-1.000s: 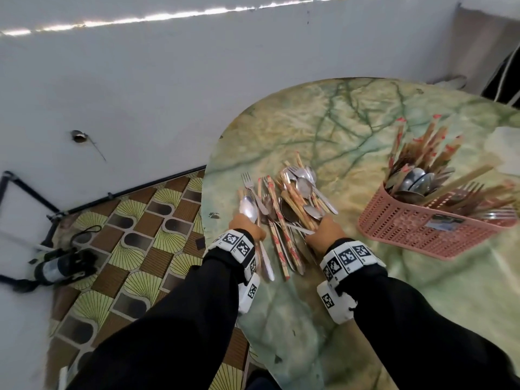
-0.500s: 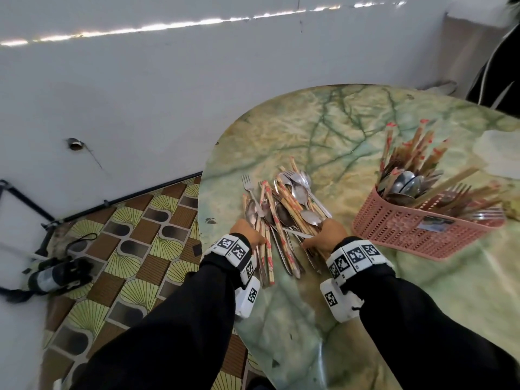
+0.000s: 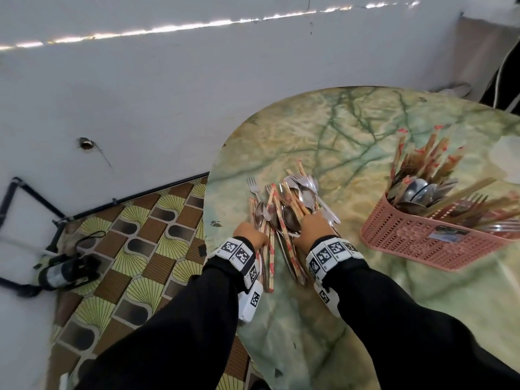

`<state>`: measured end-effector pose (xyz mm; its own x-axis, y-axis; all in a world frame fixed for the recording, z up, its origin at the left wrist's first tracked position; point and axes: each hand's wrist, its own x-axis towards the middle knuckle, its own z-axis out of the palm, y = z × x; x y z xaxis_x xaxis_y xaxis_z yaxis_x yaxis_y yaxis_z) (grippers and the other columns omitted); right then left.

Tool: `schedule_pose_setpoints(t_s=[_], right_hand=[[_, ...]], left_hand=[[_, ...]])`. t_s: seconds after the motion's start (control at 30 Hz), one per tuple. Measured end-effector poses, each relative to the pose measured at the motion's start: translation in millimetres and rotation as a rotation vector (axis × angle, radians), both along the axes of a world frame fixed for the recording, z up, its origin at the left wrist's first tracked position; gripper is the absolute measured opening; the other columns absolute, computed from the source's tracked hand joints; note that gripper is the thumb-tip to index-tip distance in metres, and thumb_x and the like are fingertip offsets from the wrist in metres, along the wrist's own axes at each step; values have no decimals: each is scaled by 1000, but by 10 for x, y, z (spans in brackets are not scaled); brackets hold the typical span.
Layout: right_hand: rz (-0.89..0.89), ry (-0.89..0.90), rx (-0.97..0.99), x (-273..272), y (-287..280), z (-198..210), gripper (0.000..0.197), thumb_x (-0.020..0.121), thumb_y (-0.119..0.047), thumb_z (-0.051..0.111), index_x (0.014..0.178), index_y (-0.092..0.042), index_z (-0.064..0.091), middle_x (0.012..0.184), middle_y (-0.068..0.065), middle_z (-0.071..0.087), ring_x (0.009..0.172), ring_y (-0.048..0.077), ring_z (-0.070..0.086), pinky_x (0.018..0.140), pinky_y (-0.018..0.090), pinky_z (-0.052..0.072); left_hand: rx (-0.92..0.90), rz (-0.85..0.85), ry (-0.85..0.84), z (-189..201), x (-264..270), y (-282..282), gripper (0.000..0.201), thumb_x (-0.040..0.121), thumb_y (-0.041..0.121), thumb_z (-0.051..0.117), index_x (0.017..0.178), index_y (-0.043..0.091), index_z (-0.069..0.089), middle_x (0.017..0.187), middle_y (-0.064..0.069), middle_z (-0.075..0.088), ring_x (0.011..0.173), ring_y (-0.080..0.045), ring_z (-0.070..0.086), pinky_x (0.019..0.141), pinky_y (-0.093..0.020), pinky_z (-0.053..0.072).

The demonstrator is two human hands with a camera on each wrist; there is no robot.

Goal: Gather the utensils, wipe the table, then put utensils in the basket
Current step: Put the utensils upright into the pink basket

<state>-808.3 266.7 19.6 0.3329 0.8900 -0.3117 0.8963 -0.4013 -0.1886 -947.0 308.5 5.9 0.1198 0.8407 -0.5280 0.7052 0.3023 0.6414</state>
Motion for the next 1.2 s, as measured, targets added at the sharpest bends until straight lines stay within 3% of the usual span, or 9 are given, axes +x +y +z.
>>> schedule_pose_setpoints(t_s=[0.17, 0.3, 0.4, 0.5, 0.6, 0.77, 0.93, 1.1, 1.2], right_hand=[[-9, 6, -22, -16, 38, 6, 26, 83, -21, 61, 102, -3, 61, 108, 15, 60, 106, 31, 57, 89, 37, 50], [-81, 71, 21, -45, 18, 10, 25, 84, -6, 54, 108, 1, 55, 111, 18, 61, 102, 33, 61, 89, 40, 52], [-99, 130, 32, -29, 6, 52, 29, 87, -3, 48, 115, 2, 44, 112, 19, 62, 104, 35, 61, 85, 38, 49], [-96, 123, -4, 25, -36, 126, 34, 88, -15, 52, 118, 0, 44, 109, 16, 63, 101, 33, 63, 80, 35, 48], [-56, 39, -62, 78, -89, 239, 28, 85, -14, 54, 109, 0, 55, 102, 13, 61, 101, 32, 61, 78, 29, 46], [8, -30, -143, 156, -81, 369, 38, 87, -12, 52, 121, 4, 51, 121, 20, 57, 110, 33, 57, 89, 32, 48], [23, -23, -138, 316, -114, 497, 27, 90, -11, 51, 114, -2, 56, 115, 16, 61, 105, 31, 60, 79, 30, 45], [23, -109, -136, 361, -190, 575, 25, 90, -13, 47, 112, -6, 56, 113, 11, 63, 104, 28, 62, 85, 34, 45], [69, -251, -58, 338, -254, 614, 22, 92, -13, 43, 111, -12, 53, 114, 6, 63, 107, 25, 60, 97, 37, 37]], left_hand=[[-16, 23, -85, 15, 15, -5, 23, 76, 0, 59, 65, 11, 43, 64, -8, 47, 56, -21, 46, 56, -27, 41], [-5, 14, -170, 22, 47, -2, 20, 75, -1, 58, 67, 12, 46, 71, -14, 54, 65, -26, 55, 70, -38, 53], [-11, 29, -163, 39, 59, -21, 17, 76, 1, 59, 65, 9, 49, 62, -7, 51, 57, -22, 51, 63, -31, 48], [-37, 78, -289, 39, 81, -38, 18, 74, -8, 53, 64, 6, 47, 57, -12, 49, 53, -25, 51, 62, -39, 51], [-44, 95, -349, 73, 112, -72, 22, 81, -12, 43, 68, 5, 46, 55, -10, 47, 40, -16, 48, 43, -26, 45], [-18, 102, -393, 133, 185, -89, 17, 86, -7, 40, 79, 8, 46, 56, -6, 44, 32, -6, 43, 35, -17, 37], [-30, 78, -400, 209, 285, -127, 28, 83, -11, 40, 61, 6, 40, 45, -4, 42, 22, -3, 37, 33, -16, 34], [-20, 32, -439, 204, 320, -194, 27, 72, -5, 49, 54, 11, 36, 52, -7, 39, 47, -19, 39, 54, -26, 34], [-27, 35, -440, 187, 312, -226, 33, 79, -10, 47, 56, 11, 37, 57, -7, 38, 52, -19, 37, 55, -27, 33]])
